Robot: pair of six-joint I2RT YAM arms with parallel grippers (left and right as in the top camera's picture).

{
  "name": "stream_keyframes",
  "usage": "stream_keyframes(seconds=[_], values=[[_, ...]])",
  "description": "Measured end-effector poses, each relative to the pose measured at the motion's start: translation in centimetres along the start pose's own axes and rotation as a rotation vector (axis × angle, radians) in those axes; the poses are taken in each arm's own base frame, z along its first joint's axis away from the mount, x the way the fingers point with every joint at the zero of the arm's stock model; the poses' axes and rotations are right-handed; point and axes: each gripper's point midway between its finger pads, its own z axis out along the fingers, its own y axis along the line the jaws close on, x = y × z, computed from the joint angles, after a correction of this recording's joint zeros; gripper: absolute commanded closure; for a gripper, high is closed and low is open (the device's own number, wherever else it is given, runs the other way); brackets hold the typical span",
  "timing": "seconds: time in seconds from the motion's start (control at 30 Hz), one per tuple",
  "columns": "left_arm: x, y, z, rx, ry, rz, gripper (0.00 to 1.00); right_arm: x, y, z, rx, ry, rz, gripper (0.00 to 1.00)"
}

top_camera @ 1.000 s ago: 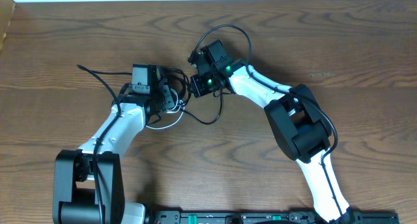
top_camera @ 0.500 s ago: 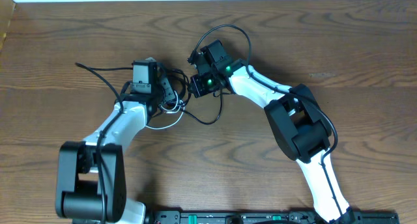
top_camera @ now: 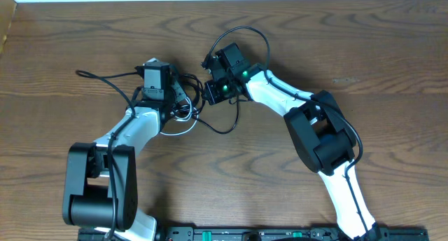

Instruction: Untangle cables

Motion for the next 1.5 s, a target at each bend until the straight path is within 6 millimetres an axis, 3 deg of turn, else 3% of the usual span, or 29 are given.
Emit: stream_keyframes(seconds=[0.33, 0.47, 0.57, 0.9, 1.03, 1.23, 1.37, 1.5], values=[[0.3, 0.2, 1.6, -0.003, -0.009, -0.006, 0.62, 0.0, 0.0, 0.0, 0.000, 0.000, 0.000, 0.99], [0.0, 0.2, 1.8, -0.003, -0.025, -0.010, 0.76, 0.0, 0.0, 0.0, 0.000, 0.000, 0.000, 0.99], [-0.7, -0.3, 1.8, 0.015, -0.053, -0.021, 0.92, 0.0, 0.0, 0.0, 0.000, 0.000, 0.000, 0.99], [-1.7, -0.9, 1.4, 0.039, -0.087, -0.028, 0.92, 0.0, 0.0, 0.0, 0.000, 0.000, 0.000, 0.99], [-4.3, -2.9, -1.8, 0.120, -0.158, -0.033, 0.93, 0.0, 0.0, 0.0, 0.001, -0.001, 0.000, 0.99], [-9.5, -6.2, -10.9, 0.278, -0.350, -0.043, 0.92, -0.1, -0.1, 0.0, 0.009, -0.004, -0.001, 0.99], [-10.9, -6.8, -15.5, 0.330, -0.424, -0.047, 0.93, -0.1, 0.0, 0.0, 0.002, -0.003, -0.016, 0.99], [-11.1, -6.6, -18.7, 0.348, -0.453, -0.048, 0.92, 0.2, 0.4, -0.2, -0.036, 0.012, -0.042, 0.99]])
